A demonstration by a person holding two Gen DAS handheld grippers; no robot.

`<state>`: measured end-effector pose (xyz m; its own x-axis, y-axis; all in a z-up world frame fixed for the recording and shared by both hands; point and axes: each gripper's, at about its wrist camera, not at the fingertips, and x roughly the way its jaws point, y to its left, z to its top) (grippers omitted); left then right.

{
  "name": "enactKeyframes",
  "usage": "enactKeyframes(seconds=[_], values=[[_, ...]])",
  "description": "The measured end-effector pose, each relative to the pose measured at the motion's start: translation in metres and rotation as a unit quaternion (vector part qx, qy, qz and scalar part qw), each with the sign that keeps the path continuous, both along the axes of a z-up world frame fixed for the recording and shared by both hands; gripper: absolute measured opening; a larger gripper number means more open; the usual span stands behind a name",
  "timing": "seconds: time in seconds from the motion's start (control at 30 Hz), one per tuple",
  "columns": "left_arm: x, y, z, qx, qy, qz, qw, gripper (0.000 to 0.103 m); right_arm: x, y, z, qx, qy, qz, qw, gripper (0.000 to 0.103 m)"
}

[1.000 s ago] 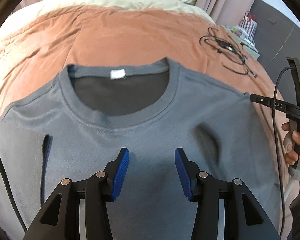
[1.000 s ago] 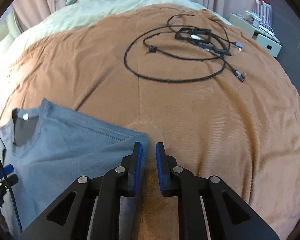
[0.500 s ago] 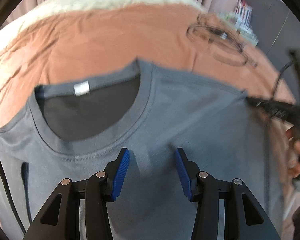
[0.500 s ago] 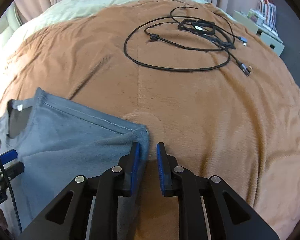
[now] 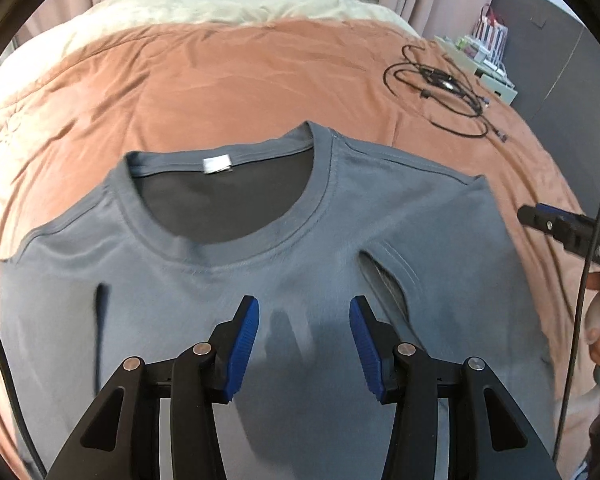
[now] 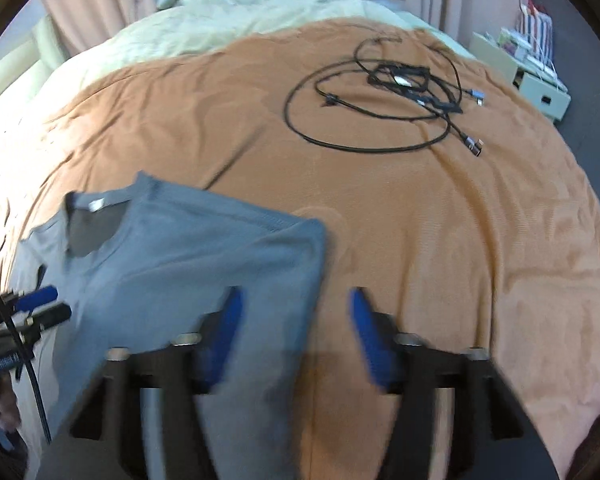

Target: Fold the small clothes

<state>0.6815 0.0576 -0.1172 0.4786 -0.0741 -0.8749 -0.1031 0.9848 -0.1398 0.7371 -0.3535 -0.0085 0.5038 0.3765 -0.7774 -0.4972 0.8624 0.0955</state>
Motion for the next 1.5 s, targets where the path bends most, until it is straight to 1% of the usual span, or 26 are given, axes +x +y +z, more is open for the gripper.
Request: enactKeyframes(seconds=[0.07, 0.1, 0.13, 0.17, 0.2, 0.23, 0.27, 0.33, 0.43, 0.5, 0.57, 0.6, 0.67, 0.77, 0.87, 0.97, 1.0, 1.1, 1.23, 1.3, 1.37, 1.43, 1.5], values=[[-0.015, 0.004, 0.014, -0.001, -0.007, 0.002, 1.0000, 0.050, -0.019, -0.006, 0.008, 0.008, -0.004, 0.005, 1.000, 0.065], [-0.022, 0.006, 0.021, -0.002, -0.010, 0.002, 0.9999, 0.056, -0.030, -0.011, 0.012, 0.013, -0.003, 0.007, 1.000, 0.065], [-0.030, 0.009, 0.028, -0.004, -0.015, 0.003, 0.9999, 0.067, -0.039, -0.015, 0.015, 0.015, -0.005, 0.006, 1.000, 0.065], [-0.039, 0.011, 0.036, -0.005, -0.022, 0.003, 0.9997, 0.073, -0.048, -0.020, 0.019, 0.015, -0.006, 0.005, 1.000, 0.066], [-0.047, 0.012, 0.044, -0.005, -0.031, 0.002, 0.9995, 0.083, -0.061, -0.026, 0.024, 0.016, -0.008, 0.004, 1.000, 0.066], [-0.054, 0.014, 0.050, -0.002, -0.039, 0.002, 0.9992, 0.090, -0.069, -0.031, 0.029, 0.018, -0.010, 0.003, 1.000, 0.069], [-0.062, 0.016, 0.058, 0.001, -0.047, 0.002, 0.9989, 0.091, -0.078, -0.036, 0.034, 0.021, -0.012, 0.000, 1.000, 0.074], [-0.081, 0.022, 0.074, -0.001, -0.063, 0.005, 0.9980, 0.095, -0.100, -0.048, 0.046, 0.025, -0.020, -0.013, 0.999, 0.080], [-0.111, 0.031, 0.096, -0.012, -0.081, 0.012, 0.9966, 0.097, -0.128, -0.060, 0.059, 0.022, -0.025, -0.027, 0.999, 0.080], [-0.130, 0.036, 0.111, -0.014, -0.094, 0.014, 0.9954, 0.097, -0.149, -0.067, 0.065, 0.019, -0.028, -0.035, 0.999, 0.085], [-0.147, 0.038, 0.123, -0.009, -0.107, 0.015, 0.9941, 0.097, -0.168, -0.071, 0.070, 0.023, -0.025, -0.040, 0.999, 0.094], [-0.160, 0.039, 0.132, -0.002, -0.116, 0.018, 0.9930, 0.097, -0.179, -0.077, 0.073, 0.031, -0.020, -0.044, 0.998, 0.095], [-0.177, 0.042, 0.142, 0.003, -0.126, 0.021, 0.9918, 0.097, -0.194, -0.082, 0.078, 0.032, -0.022, -0.048, 0.998, 0.095], [-0.205, 0.050, 0.154, 0.004, -0.140, 0.029, 0.9898, 0.097, -0.221, -0.090, 0.087, 0.030, -0.020, -0.049, 0.998, 0.095], [-0.235, 0.058, 0.165, 0.005, -0.154, 0.040, 0.9872, 0.097, -0.245, -0.097, 0.098, 0.038, -0.037, -0.049, 0.997, 0.095], [-0.261, 0.064, 0.172, 0.012, -0.167, 0.055, 0.9843, 0.097, -0.278, -0.105, 0.105, 0.047, -0.067, -0.045, 0.996, 0.095], [-0.271, 0.067, 0.174, 0.010, -0.174, 0.059, 0.9829, 0.097, -0.289, -0.107, 0.107, 0.043, -0.072, -0.043, 0.996, 0.095], [-0.296, 0.075, 0.175, -0.002, -0.175, 0.067, 0.9823, 0.097, -0.317, -0.116, 0.104, 0.038, -0.087, -0.051, 0.994, 0.095], [-0.326, 0.080, 0.175, -0.001, -0.174, 0.074, 0.9820, 0.097, -0.348, -0.127, 0.100, 0.046, -0.091, -0.049, 0.994, 0.095], [-0.343, 0.079, 0.173, 0.013, -0.169, 0.073, 0.9828, 0.097, -0.360, -0.132, 0.098, 0.053, -0.090, -0.047, 0.993, 0.095], [-0.359, 0.079, 0.170, 0.013, -0.166, 0.070, 0.9835, 0.098, -0.369, -0.138, 0.098, 0.050, -0.104, -0.053, 0.992, 0.095], [-0.375, 0.079, 0.167, 0.010, -0.166, 0.071, 0.9835, 0.099, -0.388, -0.145, 0.096, 0.048, -0.122, -0.063, 0.989, 0.095], [-0.393, 0.080, 0.164, 0.011, -0.169, 0.080, 0.9823, 0.100, -0.400, -0.153, 0.090, 0.061, -0.112, -0.066, 0.990, 0.095]])
